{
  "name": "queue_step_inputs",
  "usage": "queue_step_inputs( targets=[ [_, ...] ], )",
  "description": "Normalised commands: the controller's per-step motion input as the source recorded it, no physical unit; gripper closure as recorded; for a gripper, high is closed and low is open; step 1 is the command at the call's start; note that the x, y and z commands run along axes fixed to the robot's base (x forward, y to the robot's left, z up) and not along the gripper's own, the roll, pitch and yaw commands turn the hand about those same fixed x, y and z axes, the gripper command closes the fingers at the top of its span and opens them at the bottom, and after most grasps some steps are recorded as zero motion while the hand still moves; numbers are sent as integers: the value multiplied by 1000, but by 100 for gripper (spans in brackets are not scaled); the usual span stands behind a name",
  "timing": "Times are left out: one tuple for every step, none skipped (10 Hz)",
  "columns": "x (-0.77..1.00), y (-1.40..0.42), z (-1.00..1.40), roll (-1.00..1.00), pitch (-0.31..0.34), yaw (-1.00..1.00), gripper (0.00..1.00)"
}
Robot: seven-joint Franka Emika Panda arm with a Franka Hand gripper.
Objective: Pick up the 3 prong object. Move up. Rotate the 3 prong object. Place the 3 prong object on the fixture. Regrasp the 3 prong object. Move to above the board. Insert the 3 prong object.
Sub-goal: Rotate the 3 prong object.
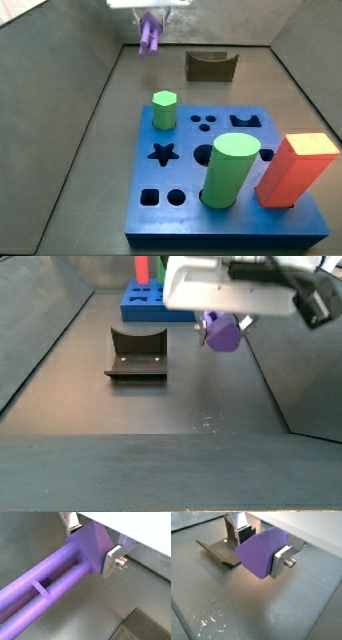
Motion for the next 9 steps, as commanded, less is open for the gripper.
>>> queue_step_inputs(
  targets=[
    [23, -39, 175, -66, 57, 12, 100],
    [0, 0, 0, 0, 0, -1000, 100],
    [0, 17, -10, 0, 0, -1000, 100],
    [2, 20, -4, 0, -1, -1000, 100],
    [4, 19, 0, 0, -1, -1000, 100],
    [6, 19, 2, 0, -1, -1000, 100],
    [6, 19, 2, 0, -1, -1000, 100],
    [7, 18, 3, 0, -1, -1000, 100],
    [7, 18, 3, 0, -1, -1000, 100]
  ],
)
